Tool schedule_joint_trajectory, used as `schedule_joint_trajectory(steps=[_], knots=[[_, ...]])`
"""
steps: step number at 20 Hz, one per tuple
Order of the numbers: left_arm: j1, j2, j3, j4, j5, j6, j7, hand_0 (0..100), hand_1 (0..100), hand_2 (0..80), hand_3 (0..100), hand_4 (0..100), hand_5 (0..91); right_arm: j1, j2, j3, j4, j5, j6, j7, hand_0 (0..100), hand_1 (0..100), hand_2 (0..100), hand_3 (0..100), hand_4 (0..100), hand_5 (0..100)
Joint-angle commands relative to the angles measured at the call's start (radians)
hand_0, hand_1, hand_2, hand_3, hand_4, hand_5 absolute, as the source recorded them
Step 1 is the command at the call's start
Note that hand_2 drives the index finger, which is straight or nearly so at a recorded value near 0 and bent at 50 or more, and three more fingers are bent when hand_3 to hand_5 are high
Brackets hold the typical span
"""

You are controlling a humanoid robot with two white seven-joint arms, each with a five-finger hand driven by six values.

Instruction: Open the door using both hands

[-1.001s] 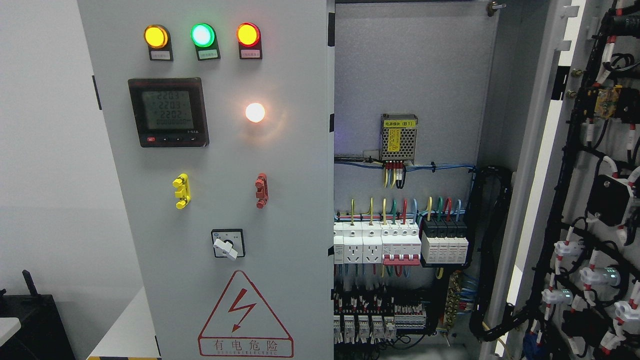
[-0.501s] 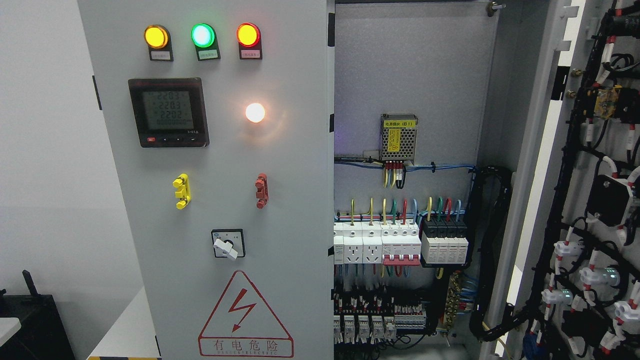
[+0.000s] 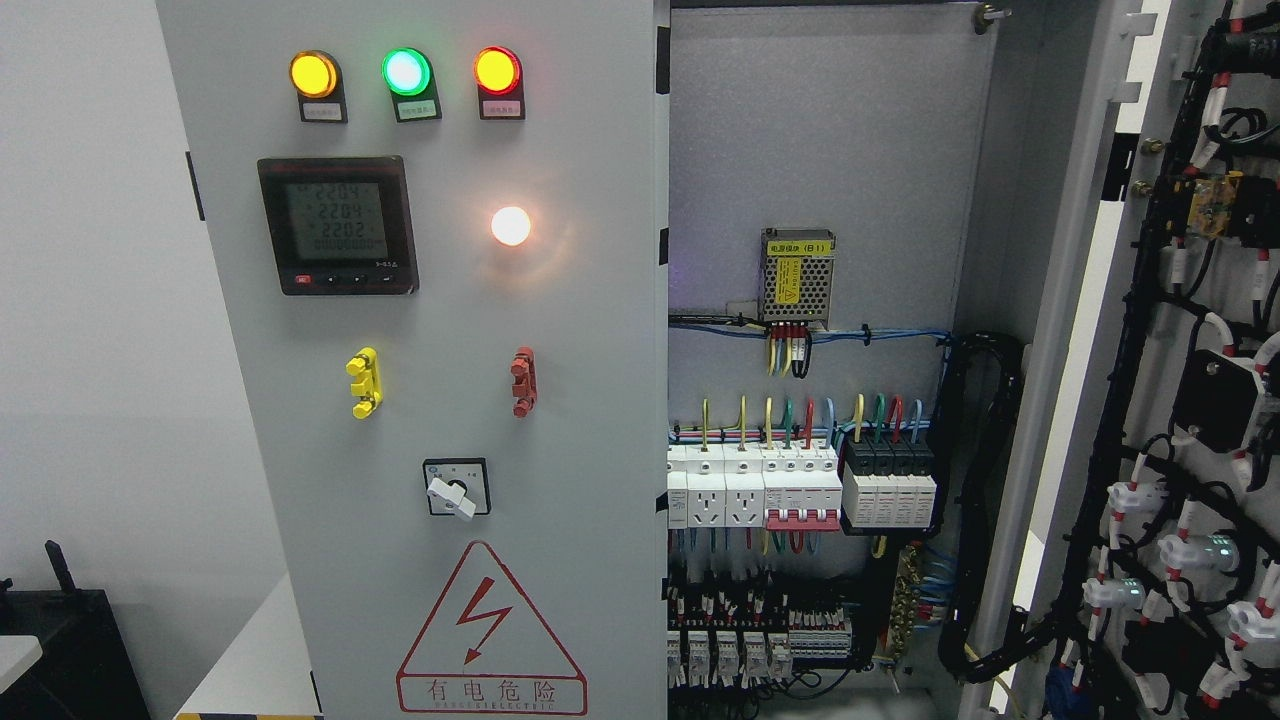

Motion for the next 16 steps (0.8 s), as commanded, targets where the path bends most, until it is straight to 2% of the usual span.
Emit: schedule_joint_trajectory(steps=[1, 3, 7, 12, 16], knots=[[0.0, -0.008, 0.003, -0.027, 0.0, 0.0, 0.0, 0, 0, 0.0, 0, 4, 0.0, 0.092, -0.021, -0.004, -0.217, 0.0, -0.077, 0.0, 0, 0, 0, 0, 0, 0], [0.0, -0.008, 0.003, -0.027, 0.0, 0.0, 0.0, 0, 0, 0.0, 0, 4, 0.0, 0.109, -0.024, -0.007, -0.25, 0.0, -0.085, 0.0, 0, 0, 0, 0, 0, 0], [0.0, -0.008, 0.003, -0.027, 0.0, 0.0, 0.0, 0, 0, 0.0, 0, 4, 0.0, 0.15, -0.024, -0.056, -0.365, -0.004, -0.094, 0.0, 0, 0, 0, 0, 0, 0], [0.0, -0.008, 0.003, -0.027, 0.0, 0.0, 0.0, 0, 0, 0.0, 0, 4, 0.0, 0.15, -0.025, -0.101, -0.445, -0.009, -0.097, -0.002, 0, 0, 0, 0, 0, 0], [0.0, -0.008, 0.003, -0.027, 0.0, 0.0, 0.0, 0, 0, 0.0, 0, 4, 0.0, 0.15, -0.025, -0.104, -0.555, -0.01, -0.097, 0.0, 0, 0, 0, 0, 0, 0]])
